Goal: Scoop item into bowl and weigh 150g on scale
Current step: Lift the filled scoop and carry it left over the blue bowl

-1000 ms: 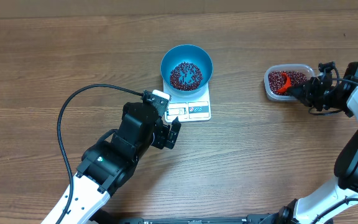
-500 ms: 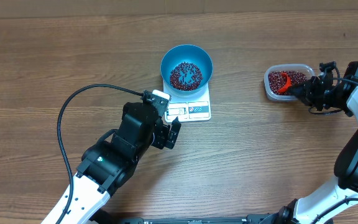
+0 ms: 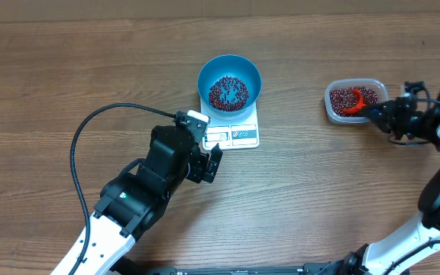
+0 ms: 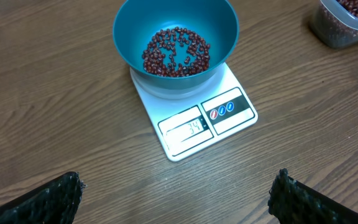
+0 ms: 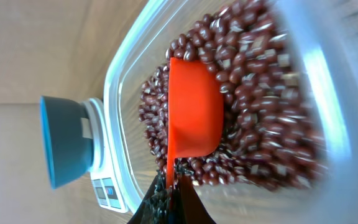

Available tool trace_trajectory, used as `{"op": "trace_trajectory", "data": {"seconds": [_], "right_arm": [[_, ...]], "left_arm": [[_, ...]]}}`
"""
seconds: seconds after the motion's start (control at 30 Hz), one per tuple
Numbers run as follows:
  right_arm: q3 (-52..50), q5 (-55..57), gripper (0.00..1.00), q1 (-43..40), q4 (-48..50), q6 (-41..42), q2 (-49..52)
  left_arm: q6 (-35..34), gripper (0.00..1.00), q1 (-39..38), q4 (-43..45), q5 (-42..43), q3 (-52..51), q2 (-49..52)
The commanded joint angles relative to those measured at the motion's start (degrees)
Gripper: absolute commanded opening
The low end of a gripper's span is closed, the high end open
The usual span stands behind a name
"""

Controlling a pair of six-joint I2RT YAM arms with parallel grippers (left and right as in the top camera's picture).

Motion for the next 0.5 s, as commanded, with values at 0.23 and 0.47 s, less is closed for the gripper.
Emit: {"op": "trace_trajectory", "data": {"seconds": [0.23, 0.47], "right_arm": [[-0.44, -8.83, 0.04, -4.24, -0.44, -2.36, 0.83], [-0.44, -12.59, 0.04, -4.28, -0.42, -2.36, 0.83]], "left_arm": [[0.83, 0.99, -0.13, 0.35, -0.57, -0.17, -0.94], [0.83, 1.0, -0.11, 0.33, -0.59, -0.17, -0.94]]}}
